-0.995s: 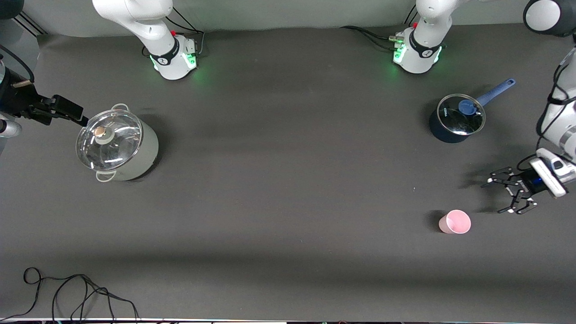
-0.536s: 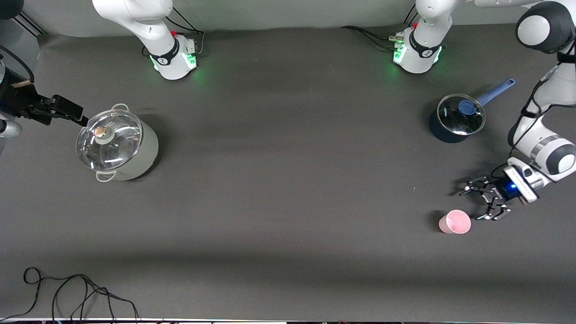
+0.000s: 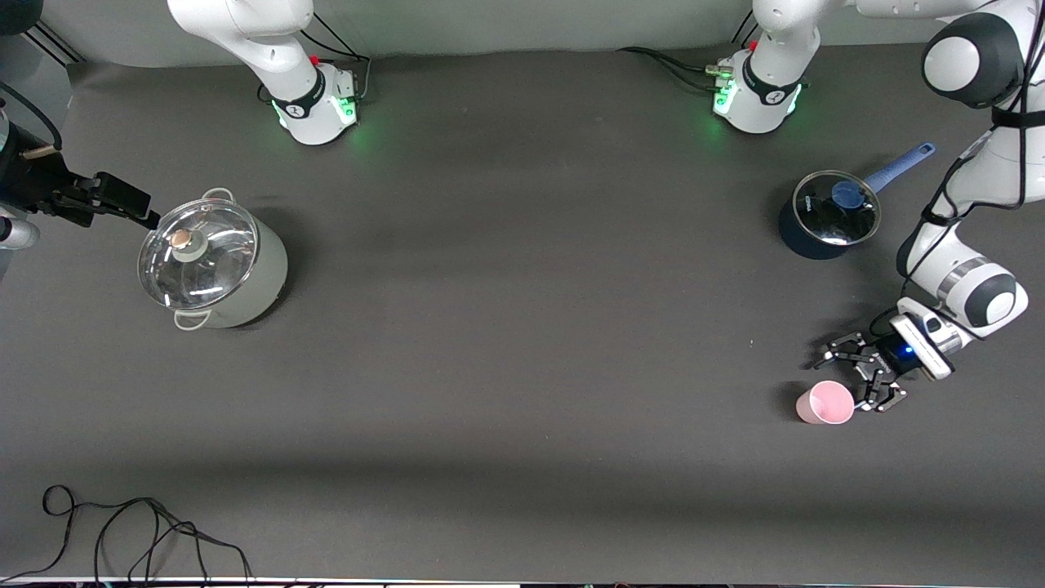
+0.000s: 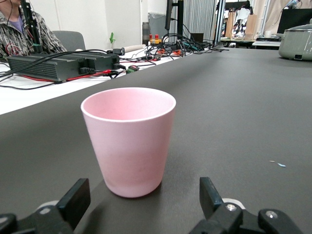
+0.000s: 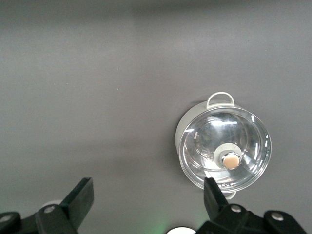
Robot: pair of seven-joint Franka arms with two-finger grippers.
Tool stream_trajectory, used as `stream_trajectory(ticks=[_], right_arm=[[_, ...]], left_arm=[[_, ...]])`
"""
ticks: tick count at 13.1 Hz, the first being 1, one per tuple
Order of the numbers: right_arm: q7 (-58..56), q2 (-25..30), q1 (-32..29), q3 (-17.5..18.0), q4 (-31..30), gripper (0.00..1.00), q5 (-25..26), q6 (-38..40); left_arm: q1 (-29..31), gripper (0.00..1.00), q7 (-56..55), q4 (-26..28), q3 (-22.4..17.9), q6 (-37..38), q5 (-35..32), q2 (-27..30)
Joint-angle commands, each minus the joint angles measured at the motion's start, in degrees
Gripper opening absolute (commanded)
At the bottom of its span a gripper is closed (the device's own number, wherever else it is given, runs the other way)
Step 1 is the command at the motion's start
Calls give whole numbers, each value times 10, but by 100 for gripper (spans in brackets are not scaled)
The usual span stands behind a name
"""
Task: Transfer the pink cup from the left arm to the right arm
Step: 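Lower the open left gripper around the pink cup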
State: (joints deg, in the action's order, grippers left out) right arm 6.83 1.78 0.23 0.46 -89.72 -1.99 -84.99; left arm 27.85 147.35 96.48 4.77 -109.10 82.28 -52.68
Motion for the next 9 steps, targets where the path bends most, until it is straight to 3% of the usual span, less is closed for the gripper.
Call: stream_trajectory(ticks=[1,3,6,9], right_arm=[[-12,-7,-1,-2,17,100,-4,11],[-12,-7,-1,-2,17,100,-4,11],[-12,-7,-1,-2,16,100,-4,11],[-12,-6,-1,-2,16,100,-4,11]], left_arm=[[-10,99,14,-4,2,-17,29,-7],[-16,98,21,-4,6,-30,48,-11],[-29,88,22,-3,6,-39,68,-12],[-32,67,22,-3,8,-41,79,-12]])
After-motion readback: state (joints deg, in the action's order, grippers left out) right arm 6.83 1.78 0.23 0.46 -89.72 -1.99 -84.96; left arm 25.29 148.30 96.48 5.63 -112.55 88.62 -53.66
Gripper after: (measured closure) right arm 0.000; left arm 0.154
